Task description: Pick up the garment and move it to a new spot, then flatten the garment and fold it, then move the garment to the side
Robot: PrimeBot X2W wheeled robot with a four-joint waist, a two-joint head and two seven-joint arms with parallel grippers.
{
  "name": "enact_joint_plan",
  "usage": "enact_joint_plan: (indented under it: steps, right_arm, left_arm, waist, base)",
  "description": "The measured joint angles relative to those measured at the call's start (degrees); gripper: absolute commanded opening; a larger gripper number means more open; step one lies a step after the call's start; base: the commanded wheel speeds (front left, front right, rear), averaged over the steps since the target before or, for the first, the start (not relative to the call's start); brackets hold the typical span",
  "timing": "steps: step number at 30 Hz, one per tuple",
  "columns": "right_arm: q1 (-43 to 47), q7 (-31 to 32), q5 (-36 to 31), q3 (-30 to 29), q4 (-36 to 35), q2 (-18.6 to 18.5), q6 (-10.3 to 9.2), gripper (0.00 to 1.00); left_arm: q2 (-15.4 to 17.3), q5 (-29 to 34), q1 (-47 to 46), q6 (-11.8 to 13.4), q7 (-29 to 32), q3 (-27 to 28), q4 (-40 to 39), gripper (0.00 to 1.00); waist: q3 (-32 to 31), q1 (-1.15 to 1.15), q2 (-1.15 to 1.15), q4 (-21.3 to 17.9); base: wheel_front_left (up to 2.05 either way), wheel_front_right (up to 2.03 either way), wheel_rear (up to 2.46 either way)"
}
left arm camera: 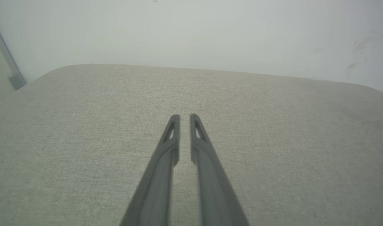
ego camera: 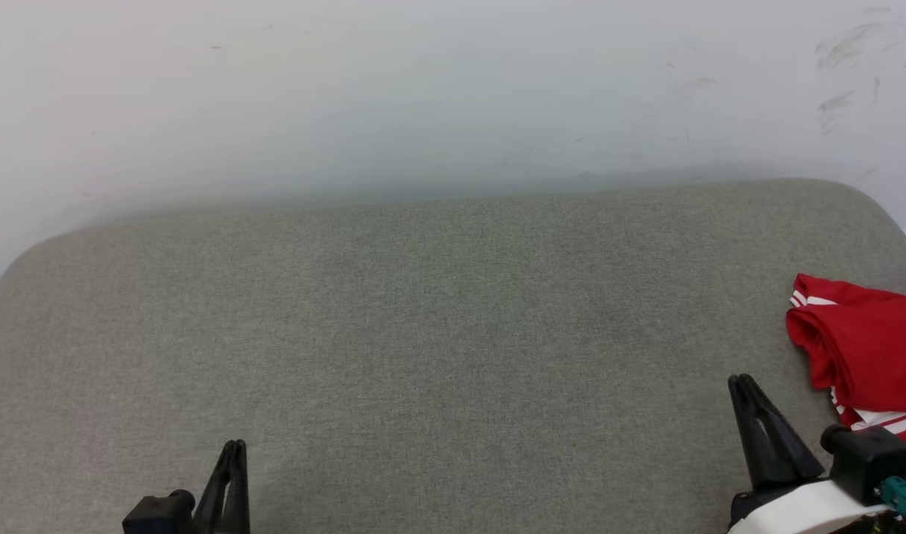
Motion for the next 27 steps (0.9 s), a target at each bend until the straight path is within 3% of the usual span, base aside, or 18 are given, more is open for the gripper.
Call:
enact_joint_plan:
  steps: [27]
  right_arm:
    - [-3.2,1.5,28.9,-0.7,6.6,0.0,0.00,0.00]
  left_arm:
    - [-0.3,-27.3,-3.5,-1.0,6.8,1.0,1.2,0.00]
  waist:
    - [0.5,0.00,0.00,0.8]
  base:
    - [0.00,0.00,0.00]
